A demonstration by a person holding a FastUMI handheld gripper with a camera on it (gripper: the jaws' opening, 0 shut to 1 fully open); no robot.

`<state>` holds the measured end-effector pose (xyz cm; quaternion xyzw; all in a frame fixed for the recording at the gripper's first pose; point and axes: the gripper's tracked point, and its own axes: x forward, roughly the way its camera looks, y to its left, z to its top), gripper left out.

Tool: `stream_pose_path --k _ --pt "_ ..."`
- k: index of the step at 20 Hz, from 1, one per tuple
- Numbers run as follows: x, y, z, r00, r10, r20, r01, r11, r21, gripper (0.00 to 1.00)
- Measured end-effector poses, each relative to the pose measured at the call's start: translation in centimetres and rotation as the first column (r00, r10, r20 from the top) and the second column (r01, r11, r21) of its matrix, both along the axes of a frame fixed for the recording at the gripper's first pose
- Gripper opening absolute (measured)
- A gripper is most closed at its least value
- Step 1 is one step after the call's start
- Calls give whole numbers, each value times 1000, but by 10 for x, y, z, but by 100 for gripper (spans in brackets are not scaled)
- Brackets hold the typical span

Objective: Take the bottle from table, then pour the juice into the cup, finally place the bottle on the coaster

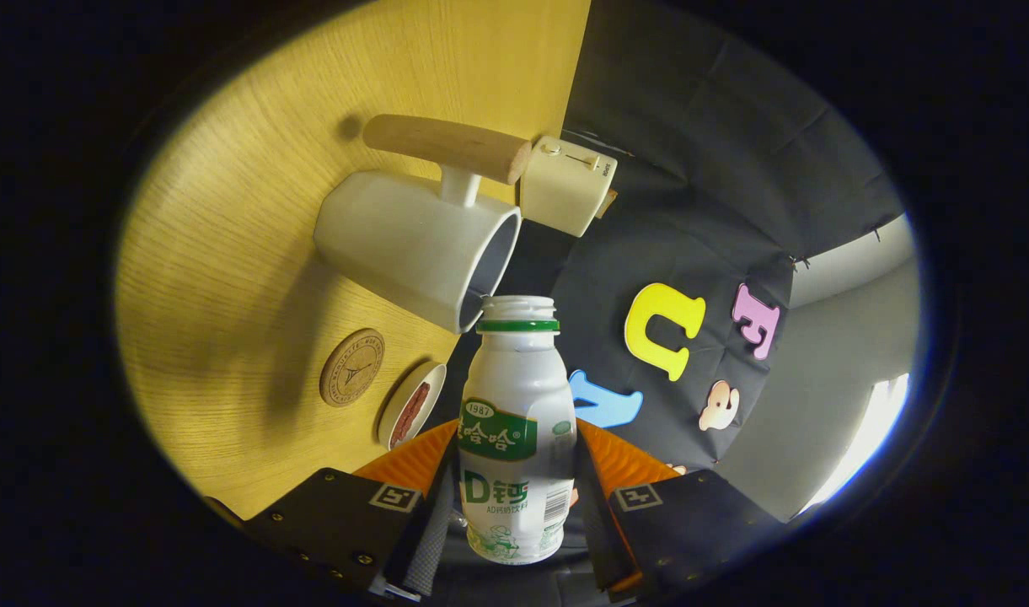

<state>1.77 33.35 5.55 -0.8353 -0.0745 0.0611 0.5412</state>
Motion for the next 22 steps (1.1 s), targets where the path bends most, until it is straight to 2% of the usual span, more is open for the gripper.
stream_pose_path --k 16,22 --pt "0 4 -6 1000 -8 -7 8 1000 11 68" --pt "0 3 -11 999 -22 -41 27 993 112 68"
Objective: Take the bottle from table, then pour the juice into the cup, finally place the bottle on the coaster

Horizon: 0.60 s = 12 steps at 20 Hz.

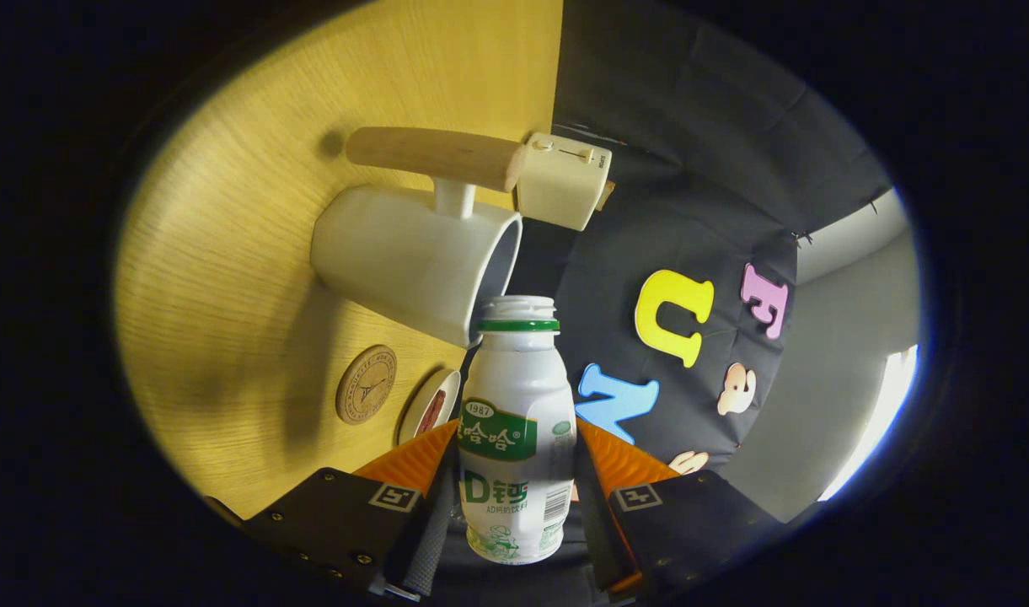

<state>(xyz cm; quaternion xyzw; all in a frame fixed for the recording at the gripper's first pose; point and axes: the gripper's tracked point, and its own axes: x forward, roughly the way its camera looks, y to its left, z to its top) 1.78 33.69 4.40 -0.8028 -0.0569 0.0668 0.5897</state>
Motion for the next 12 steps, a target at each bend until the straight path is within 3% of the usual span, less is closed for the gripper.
stream_pose_path --k 12 --pt "4 1 -9 999 -8 -42 13 992 124 68"
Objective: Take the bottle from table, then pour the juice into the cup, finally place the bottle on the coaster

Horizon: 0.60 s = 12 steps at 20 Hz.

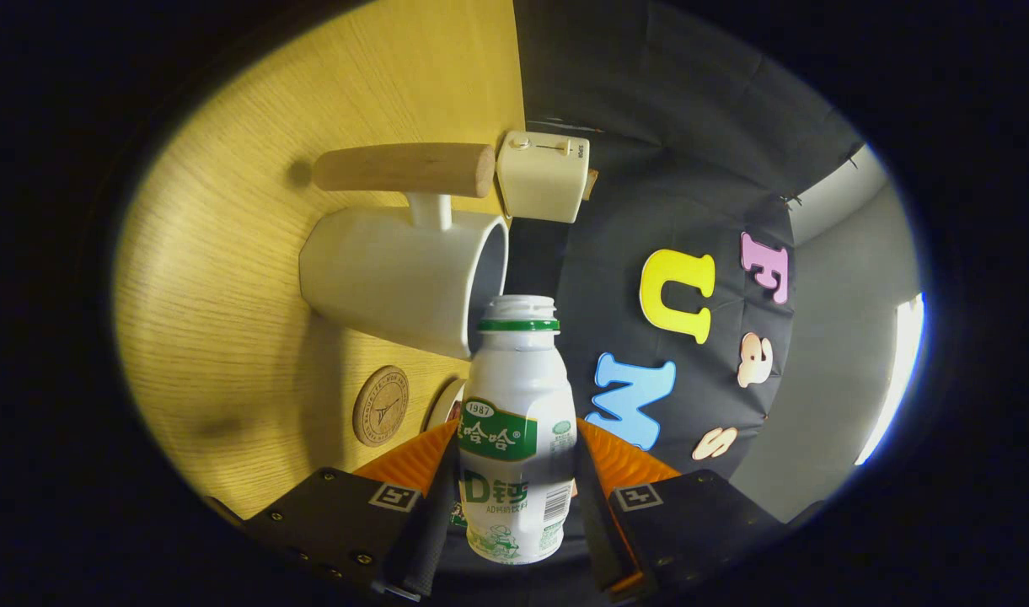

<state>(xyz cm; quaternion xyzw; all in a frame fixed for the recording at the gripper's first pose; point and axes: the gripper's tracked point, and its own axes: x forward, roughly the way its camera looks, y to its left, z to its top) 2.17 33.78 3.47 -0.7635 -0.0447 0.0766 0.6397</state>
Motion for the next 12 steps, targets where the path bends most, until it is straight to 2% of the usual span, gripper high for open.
stream_pose_path --k 8,12 --pt "-3 5 1 1000 12 -1 -12 994 109 68" --pt "-2 3 4 1000 8 4 -8 980 199 69"
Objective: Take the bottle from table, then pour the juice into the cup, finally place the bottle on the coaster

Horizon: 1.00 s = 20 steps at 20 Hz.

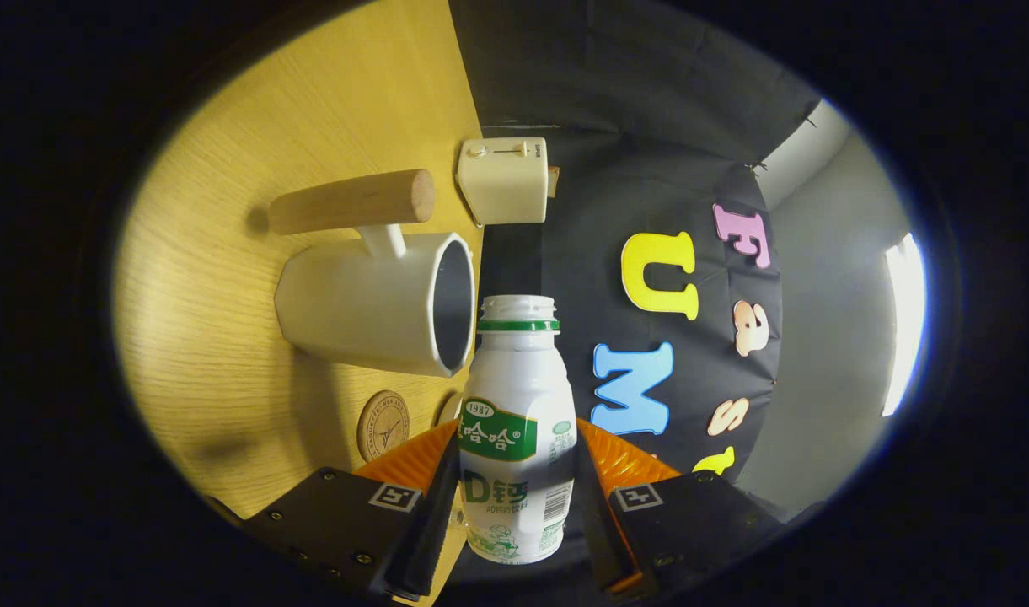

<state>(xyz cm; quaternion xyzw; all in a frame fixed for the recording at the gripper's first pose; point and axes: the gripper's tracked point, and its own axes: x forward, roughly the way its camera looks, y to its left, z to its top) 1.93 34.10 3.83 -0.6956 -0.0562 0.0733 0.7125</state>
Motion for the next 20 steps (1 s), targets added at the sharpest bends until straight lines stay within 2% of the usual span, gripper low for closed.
stream_pose_path --k 5,10,16,20 --pt "0 -5 4 1000 -2 -20 6 985 171 69" --pt "4 -10 7 999 2 -47 14 943 334 68" --pt "10 -18 -2 991 10 -135 63 847 527 69" --pt "13 -20 -2 981 43 -190 97 741 665 69"
